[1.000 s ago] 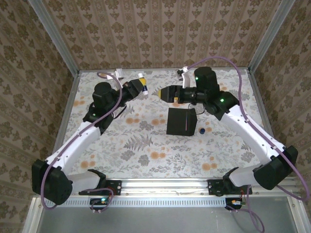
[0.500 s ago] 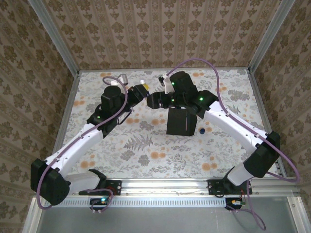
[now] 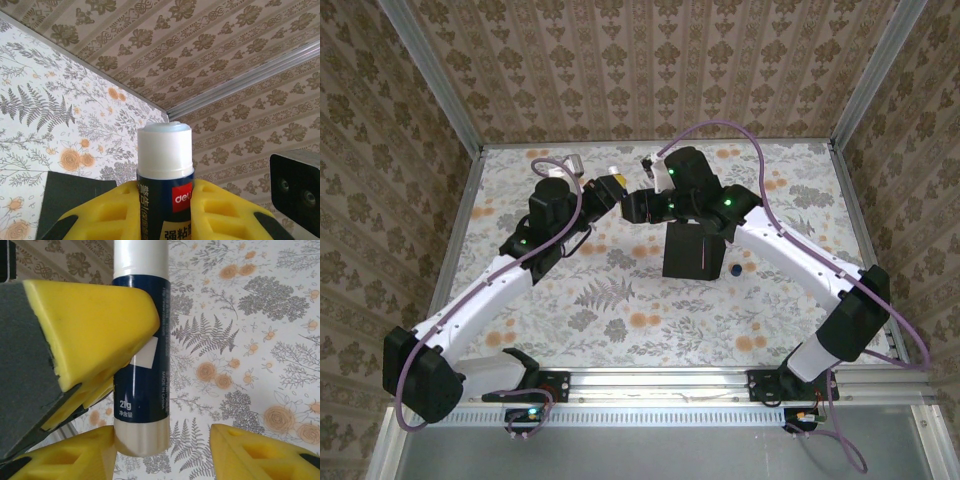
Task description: Place the letter into the envelope and seal it
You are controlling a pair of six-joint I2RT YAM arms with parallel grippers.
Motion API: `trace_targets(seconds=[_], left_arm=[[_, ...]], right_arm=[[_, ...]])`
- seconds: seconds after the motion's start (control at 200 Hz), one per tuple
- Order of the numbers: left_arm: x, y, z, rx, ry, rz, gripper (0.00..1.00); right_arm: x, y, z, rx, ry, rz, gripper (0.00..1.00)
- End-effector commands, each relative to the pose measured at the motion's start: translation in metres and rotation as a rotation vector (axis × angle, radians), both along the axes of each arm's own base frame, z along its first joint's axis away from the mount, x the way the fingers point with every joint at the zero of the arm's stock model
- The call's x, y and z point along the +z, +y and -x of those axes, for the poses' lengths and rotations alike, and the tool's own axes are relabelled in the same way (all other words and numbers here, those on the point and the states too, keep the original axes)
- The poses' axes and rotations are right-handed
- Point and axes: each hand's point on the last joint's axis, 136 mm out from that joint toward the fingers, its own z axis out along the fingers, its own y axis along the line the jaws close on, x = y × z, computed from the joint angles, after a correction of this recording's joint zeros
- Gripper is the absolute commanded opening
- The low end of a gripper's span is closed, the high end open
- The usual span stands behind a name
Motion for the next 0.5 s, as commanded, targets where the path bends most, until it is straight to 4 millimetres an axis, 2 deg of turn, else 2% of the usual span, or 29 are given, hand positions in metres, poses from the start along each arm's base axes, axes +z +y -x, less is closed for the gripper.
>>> trace_targets(seconds=[0.0,0.495], left_arm=[[0.0148,-0.0045,0.0044,-0.028,-0.037,0.054,0.00],[0.0155,-0.0070,0.0041,-0.038,-0.039,0.079,0.00]], right_arm=[[0.0125,0.0069,-0.0043,0.013,-0.031,-0.037,0.48],[0.0129,0.0068,-0.0086,0.015,0.015,-0.123,0.30]])
